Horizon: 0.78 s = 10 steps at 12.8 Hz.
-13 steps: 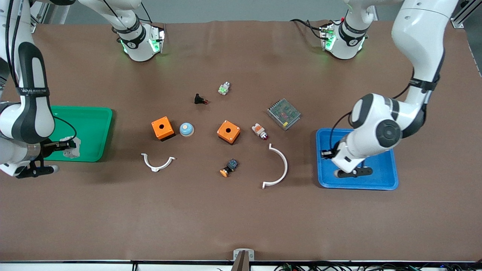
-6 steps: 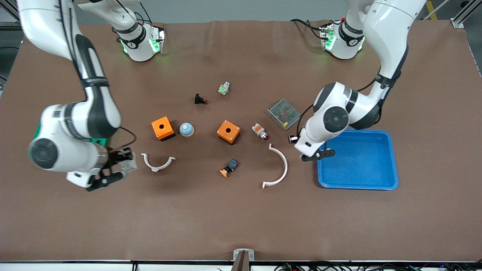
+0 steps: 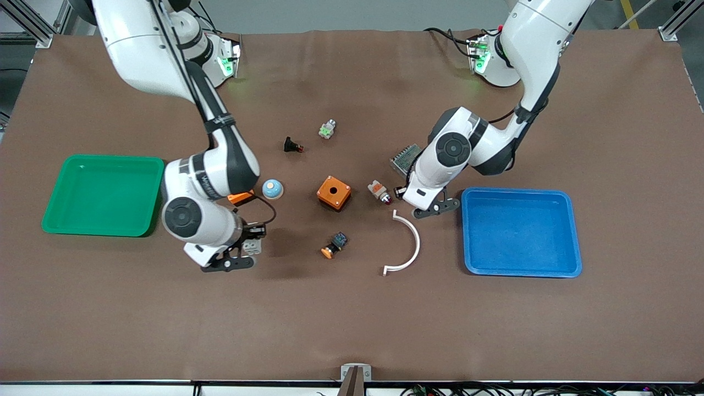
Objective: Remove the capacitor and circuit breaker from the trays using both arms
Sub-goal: 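Lift the breaker with the right gripper while the left gripper carries the capacitor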
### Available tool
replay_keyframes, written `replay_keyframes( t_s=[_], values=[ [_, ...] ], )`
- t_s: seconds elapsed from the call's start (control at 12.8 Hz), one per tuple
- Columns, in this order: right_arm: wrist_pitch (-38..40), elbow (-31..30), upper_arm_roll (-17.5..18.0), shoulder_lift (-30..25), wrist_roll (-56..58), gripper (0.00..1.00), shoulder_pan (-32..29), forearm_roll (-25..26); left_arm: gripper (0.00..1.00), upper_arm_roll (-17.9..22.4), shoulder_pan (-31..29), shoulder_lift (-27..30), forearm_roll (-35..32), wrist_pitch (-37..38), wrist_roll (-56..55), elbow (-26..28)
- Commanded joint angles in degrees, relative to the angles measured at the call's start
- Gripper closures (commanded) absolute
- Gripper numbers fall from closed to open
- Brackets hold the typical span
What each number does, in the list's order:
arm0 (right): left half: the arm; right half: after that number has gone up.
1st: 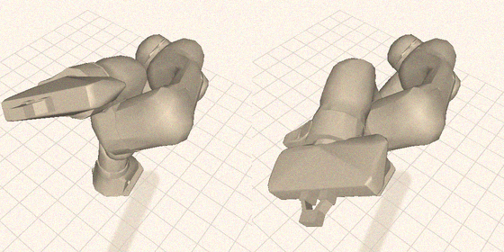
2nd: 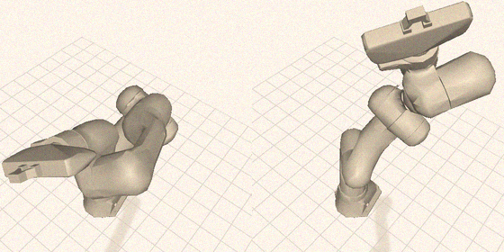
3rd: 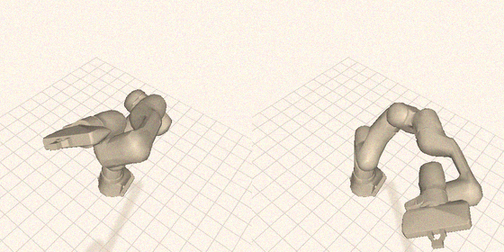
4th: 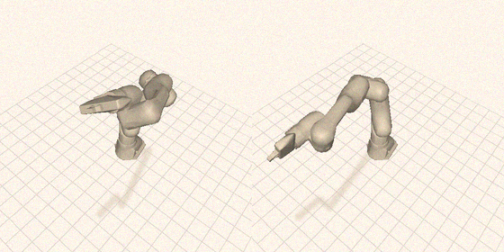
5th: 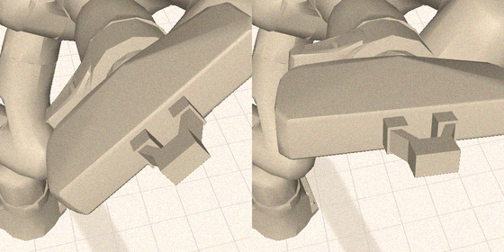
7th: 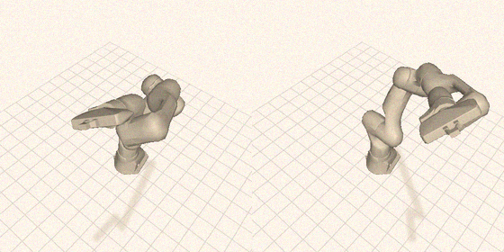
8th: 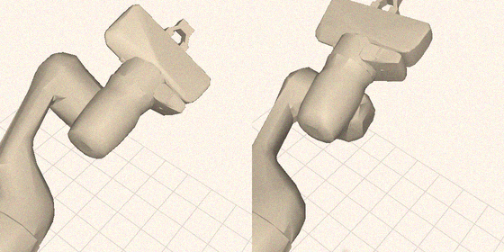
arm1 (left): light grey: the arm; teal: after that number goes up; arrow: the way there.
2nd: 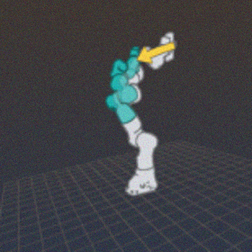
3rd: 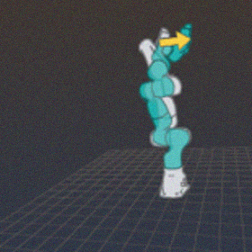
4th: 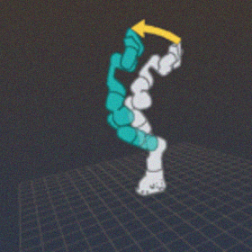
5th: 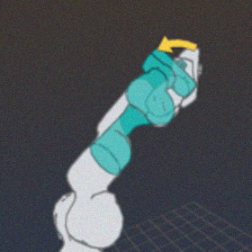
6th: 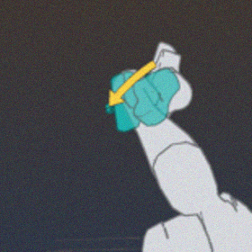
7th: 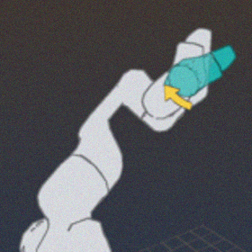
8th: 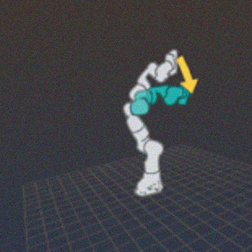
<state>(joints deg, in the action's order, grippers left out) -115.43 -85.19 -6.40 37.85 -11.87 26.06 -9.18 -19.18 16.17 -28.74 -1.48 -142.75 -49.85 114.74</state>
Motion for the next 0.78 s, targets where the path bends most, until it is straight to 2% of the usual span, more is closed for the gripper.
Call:
replay_keyframes(
  t_s=[0.0, 0.31, 0.47, 0.55, 0.63, 0.7],
  values=[
    [0.47, 2.04, -0.81, 2.48, -1.23, 0.74, 1.97, -1.46, 0.99, 0.37, 0.88, -0.25, -1.07, -3.85, -1.56, 2.68],
    [-1.63, 1.96, -0.72, 5.73, -1.49, 0.74, 2.94, -2.07, 0.99, 0.55, 1.06, -1.05, -1.16, -3.94, -1.65, 1.54],
    [-2.17, 2.04, -0.72, 6.62, -1.49, 0.74, 3.29, -2.08, 0.99, 0.72, 1.06, -2.89, -5.09, -3.94, -2.09, -0.30],
    [-2.17, 2.13, -0.72, 6.62, -1.67, 0.47, 3.29, -2.07, 0.99, 0.81, 0.97, -3.77, -7.20, -3.94, -3.14, -1.09],
    [-2.08, 2.48, -0.72, 6.44, -2.10, 0.03, 3.12, -2.07, 0.99, 0.81, 0.97, -4.56, -8.61, -3.94, -3.93, -1.88],
    [-1.38, 3.70, -0.72, 6.01, -2.28, 0.00, 3.12, -2.07, 0.98, 0.81, 0.97, -5.26, -8.98, -3.94, -3.94, -2.68]
  ],
)
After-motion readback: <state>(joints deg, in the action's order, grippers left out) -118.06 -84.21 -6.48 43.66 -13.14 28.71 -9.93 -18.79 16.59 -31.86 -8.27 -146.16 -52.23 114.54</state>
